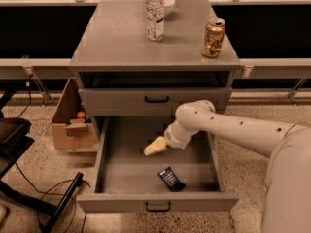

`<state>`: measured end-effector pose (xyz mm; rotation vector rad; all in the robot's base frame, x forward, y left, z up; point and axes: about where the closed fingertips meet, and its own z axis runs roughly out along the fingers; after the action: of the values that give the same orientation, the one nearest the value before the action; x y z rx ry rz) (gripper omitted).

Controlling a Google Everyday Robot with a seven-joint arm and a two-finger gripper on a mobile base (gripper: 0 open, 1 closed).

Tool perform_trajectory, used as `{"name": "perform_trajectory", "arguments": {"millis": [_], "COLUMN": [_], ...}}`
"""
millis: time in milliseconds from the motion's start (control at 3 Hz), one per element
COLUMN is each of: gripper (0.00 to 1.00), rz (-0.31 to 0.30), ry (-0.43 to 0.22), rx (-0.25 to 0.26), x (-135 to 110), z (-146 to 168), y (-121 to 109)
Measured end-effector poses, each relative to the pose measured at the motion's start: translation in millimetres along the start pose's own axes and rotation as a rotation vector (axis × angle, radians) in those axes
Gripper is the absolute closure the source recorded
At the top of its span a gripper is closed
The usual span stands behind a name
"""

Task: Place rxbar blueberry into middle drawer

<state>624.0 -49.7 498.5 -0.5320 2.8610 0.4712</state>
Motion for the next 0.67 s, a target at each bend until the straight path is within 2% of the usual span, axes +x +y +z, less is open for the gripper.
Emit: {"name": "perform_trajectory", "arguments": {"millis": [333, 667], "gripper": [0.0, 0.0], "rz": [0.0, -0.028], "ry": [0.0, -0.04], "rx": [0.0, -0.075], "x": [0, 10], "z": [0, -21], "y": [0, -5]}}
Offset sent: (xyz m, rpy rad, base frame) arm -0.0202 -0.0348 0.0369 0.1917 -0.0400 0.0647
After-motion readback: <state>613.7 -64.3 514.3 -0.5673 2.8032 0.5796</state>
